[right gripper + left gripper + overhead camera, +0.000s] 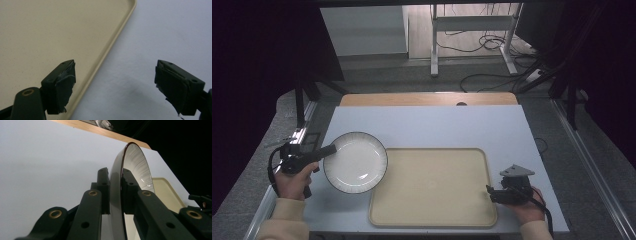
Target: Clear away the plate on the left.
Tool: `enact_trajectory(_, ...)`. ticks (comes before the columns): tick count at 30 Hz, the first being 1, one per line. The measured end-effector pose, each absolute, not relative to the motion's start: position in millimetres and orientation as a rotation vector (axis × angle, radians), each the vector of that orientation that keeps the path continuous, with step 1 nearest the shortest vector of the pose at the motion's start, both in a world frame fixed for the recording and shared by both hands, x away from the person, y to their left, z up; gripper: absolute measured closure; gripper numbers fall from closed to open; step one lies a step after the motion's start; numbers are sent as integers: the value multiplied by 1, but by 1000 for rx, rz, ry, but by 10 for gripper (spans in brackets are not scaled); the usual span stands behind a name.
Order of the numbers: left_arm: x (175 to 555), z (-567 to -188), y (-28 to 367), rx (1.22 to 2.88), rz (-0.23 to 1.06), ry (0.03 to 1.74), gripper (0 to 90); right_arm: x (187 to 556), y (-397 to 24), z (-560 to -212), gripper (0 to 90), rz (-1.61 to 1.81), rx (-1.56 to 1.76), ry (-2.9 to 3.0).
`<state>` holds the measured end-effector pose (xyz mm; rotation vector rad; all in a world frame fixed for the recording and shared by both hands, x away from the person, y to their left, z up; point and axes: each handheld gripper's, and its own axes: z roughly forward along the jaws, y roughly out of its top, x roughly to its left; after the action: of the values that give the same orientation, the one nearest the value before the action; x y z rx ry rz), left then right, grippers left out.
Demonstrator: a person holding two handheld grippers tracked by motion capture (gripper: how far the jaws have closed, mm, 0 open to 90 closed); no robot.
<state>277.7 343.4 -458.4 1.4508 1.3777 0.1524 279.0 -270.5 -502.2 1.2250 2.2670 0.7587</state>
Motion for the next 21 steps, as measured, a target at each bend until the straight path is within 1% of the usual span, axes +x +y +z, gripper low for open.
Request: enact_trajectory(21, 277, -458, 343, 1455, 157, 1377, 802, 280, -269, -505, 174, 737, 1225, 2292)
